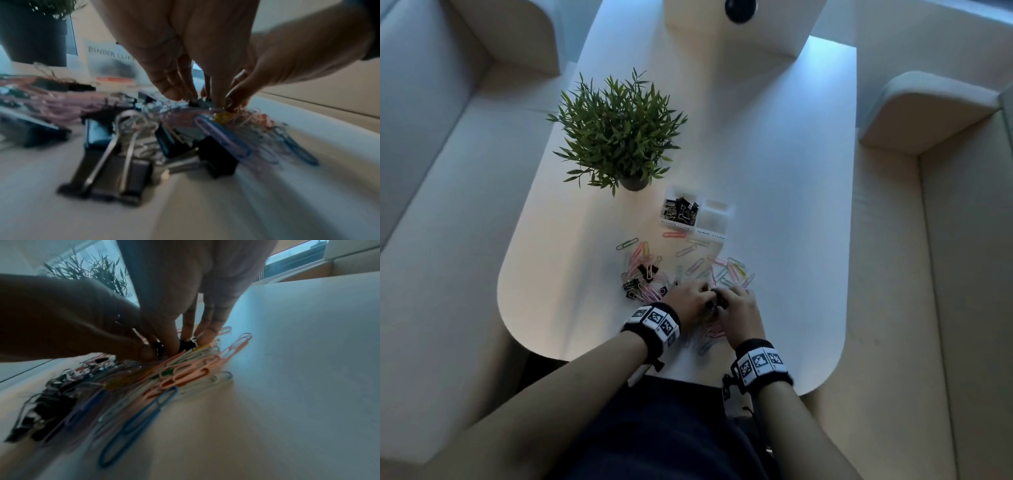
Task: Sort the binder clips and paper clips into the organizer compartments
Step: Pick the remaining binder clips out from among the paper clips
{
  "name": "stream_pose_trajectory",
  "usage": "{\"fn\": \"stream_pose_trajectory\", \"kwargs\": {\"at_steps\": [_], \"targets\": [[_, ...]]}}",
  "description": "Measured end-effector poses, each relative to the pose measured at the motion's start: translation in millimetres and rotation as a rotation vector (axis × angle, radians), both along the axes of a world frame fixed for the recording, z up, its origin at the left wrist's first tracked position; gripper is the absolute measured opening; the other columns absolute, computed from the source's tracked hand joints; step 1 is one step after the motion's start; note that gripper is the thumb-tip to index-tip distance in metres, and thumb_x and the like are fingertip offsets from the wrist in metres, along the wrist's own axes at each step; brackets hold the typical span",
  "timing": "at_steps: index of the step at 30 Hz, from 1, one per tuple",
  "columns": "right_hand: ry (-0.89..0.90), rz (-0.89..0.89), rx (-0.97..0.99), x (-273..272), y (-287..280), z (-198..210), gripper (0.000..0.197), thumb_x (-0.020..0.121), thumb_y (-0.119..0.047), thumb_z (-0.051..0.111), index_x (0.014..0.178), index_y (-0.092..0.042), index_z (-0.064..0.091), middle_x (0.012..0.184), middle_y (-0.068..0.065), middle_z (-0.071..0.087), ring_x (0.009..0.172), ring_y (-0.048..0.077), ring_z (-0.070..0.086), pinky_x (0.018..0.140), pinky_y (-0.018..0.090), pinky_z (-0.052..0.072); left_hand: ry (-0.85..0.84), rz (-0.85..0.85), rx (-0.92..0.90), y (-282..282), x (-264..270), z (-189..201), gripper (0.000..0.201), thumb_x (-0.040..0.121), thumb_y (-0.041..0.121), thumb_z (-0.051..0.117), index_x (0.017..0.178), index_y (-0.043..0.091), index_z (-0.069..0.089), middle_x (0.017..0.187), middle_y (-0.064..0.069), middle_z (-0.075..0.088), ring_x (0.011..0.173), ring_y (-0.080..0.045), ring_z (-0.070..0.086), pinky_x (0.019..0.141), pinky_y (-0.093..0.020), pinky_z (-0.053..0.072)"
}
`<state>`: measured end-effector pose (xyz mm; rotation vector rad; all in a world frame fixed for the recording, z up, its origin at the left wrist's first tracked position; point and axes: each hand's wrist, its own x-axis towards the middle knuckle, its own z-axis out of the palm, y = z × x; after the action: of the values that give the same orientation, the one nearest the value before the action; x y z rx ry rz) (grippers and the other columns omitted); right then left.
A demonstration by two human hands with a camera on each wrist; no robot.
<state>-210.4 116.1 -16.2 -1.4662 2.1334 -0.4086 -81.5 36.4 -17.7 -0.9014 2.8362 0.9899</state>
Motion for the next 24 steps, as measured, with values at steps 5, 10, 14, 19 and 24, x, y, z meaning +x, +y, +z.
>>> {"fn": "stream_pose_trajectory", "kwargs": {"at_steps": [5,10,14,19,24], "targets": [[0.039,-0.049,-0.136,-22.1,2.5,-3.3,0.022,0.078,-0.006,0.068,0.1,-0.01,0.07,0.1,0.009,0.07,0.09,0.029,0.055,0.08,0.03,0.045,-0.032,0.04,0.026,-13.1,3.6,-0.6,0.012,0.082,0.014,0.06,0.084,0.005,0.067,0.096,-0.017,0.064,0.079,-0.029,0.057,0.074,-0.045,0.053],[-0.087,-0.11,-0.241,-35.5,7.8,-3.7,0.014,0.08,-0.009,0.07,0.093,-0.014,0.072,0.087,0.005,0.07,0.077,0.02,0.063,0.071,0.033,0.055,-0.045,0.158,0.135,-24.4,8.2,5.9,0.019,0.082,0.024,0.065,0.094,0.009,0.067,0.101,-0.008,0.061,0.09,-0.021,0.055,0.082,-0.03,0.047],[-0.356,-0.395,-0.254,-41.7,11.1,6.2,0.011,0.081,-0.017,0.07,0.09,-0.022,0.074,0.087,-0.005,0.072,0.08,0.002,0.065,0.069,0.015,0.053,0.082,0.269,0.23,-31.0,8.3,10.1,0.01,0.072,0.017,0.072,0.069,0.013,0.064,0.094,-0.006,0.068,0.081,-0.017,0.059,0.078,-0.032,0.052],[-0.757,-0.684,-0.225,-45.8,14.8,10.7,0.011,0.087,-0.014,0.064,0.09,-0.016,0.074,0.084,0.005,0.074,0.08,0.016,0.07,0.072,0.029,0.055,0.252,0.608,0.591,-33.9,11.6,19.8,0.02,0.067,0.001,0.073,0.065,0.012,0.056,0.096,-0.006,0.07,0.082,-0.019,0.067,0.076,-0.029,0.055],[-1.313,-0.969,-0.157,-49.9,11.7,21.6,0.027,0.095,-0.012,0.042,0.091,-0.003,0.067,0.078,0.01,0.067,0.065,0.017,0.063,0.055,0.022,0.049,0.471,0.851,1.013,-35.1,4.1,27.2,0.025,0.084,-0.008,0.047,0.104,0.001,0.059,0.081,-0.018,0.065,0.064,-0.022,0.067,0.062,-0.027,0.058]]}}
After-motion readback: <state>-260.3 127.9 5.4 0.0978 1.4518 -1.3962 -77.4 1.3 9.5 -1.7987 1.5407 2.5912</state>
